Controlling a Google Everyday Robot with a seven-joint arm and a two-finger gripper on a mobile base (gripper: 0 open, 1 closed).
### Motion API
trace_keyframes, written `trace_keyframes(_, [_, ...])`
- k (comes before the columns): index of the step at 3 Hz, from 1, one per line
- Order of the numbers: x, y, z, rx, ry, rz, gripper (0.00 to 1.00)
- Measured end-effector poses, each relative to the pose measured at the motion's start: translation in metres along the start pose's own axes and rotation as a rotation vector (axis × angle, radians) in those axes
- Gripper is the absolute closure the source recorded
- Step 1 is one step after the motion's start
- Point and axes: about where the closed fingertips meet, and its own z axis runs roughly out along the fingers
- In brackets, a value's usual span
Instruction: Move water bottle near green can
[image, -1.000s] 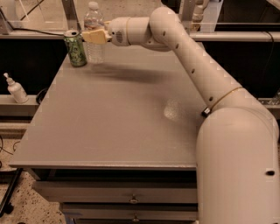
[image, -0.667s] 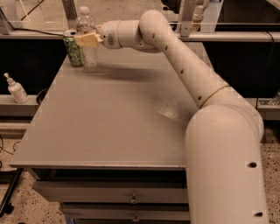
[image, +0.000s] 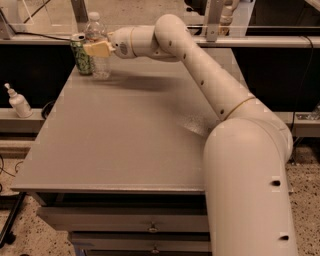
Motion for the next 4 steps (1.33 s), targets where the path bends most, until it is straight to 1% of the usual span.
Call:
trace_keyframes(1, [-0.0004,-0.0004,0.0002,0.0,0.003,0.003,0.83])
trace_keyframes(4, [-0.0039,-0.0003,-0.0004,0.0,0.003,0.003,0.13])
